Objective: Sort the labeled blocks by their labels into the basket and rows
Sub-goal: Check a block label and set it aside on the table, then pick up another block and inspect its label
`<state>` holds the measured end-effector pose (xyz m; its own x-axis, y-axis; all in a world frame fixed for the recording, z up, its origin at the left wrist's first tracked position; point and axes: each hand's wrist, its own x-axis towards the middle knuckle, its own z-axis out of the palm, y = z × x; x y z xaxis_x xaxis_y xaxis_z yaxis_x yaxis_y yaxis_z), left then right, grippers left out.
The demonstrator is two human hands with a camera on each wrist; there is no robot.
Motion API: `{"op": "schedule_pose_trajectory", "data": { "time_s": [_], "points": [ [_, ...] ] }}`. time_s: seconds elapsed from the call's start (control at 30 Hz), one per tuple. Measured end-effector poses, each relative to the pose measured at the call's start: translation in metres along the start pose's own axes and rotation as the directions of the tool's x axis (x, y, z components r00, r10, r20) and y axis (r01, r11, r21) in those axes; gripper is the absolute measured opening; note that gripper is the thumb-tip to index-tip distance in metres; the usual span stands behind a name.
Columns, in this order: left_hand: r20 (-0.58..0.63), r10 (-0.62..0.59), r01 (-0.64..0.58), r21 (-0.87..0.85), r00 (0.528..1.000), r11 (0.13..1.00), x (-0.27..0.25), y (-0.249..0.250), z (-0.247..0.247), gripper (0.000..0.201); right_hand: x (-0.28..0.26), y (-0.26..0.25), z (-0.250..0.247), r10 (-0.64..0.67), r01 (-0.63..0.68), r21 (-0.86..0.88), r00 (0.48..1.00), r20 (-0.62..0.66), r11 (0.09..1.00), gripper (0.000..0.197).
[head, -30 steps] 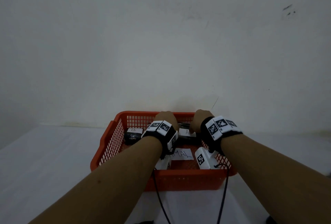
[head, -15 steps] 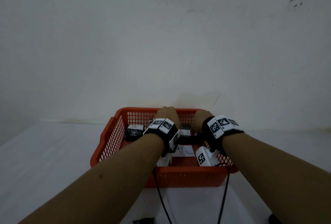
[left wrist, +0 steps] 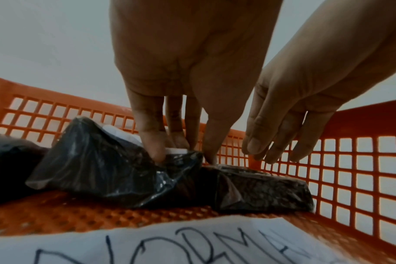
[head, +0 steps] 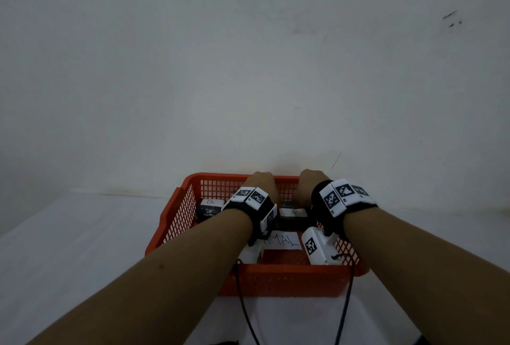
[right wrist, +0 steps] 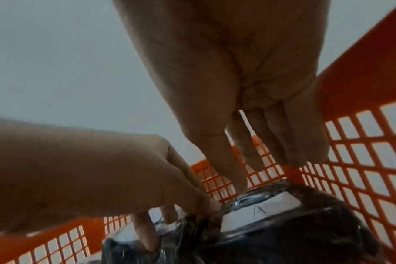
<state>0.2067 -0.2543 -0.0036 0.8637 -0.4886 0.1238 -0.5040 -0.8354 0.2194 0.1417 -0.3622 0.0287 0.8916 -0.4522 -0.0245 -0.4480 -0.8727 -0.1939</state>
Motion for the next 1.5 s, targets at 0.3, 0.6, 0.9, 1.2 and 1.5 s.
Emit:
{"op": "schedule_pose_trajectory", "data": {
  "time_s": [0.3,0.6,0.9,1.2,1.5],
  "points": [
    [-0.047,0.022,-0.029,-0.163,0.999,0.986,-0.003,0.005,-0.064,0.026,-0.030,0.013,-0.068,-0.131,0.166,0.201,0.976,-0.173,0.966,0.031],
    [-0.044,0.179,-0.184,-0.160,0.983,0.970,-0.106,0.013,-0.148,0.043,-0.135,0.023,-0.114,-0.264,0.282,0.078,0.947,-0.181,0.956,0.075],
    [0.087,0.273,-0.275,0.014,0.958,0.961,-0.242,0.000,-0.140,0.062,-0.227,0.041,-0.058,-0.288,0.294,0.037,0.949,-0.125,0.955,0.103],
    [0.228,0.238,-0.223,-0.091,0.944,0.971,-0.335,-0.042,-0.106,0.049,-0.306,0.042,-0.008,-0.369,0.380,0.130,0.924,-0.098,0.916,0.096],
    [0.283,0.124,-0.113,-0.056,0.951,0.992,-0.408,-0.051,-0.080,0.063,-0.372,0.013,0.036,-0.499,0.485,0.155,0.864,0.067,0.860,0.107]
  ]
}}
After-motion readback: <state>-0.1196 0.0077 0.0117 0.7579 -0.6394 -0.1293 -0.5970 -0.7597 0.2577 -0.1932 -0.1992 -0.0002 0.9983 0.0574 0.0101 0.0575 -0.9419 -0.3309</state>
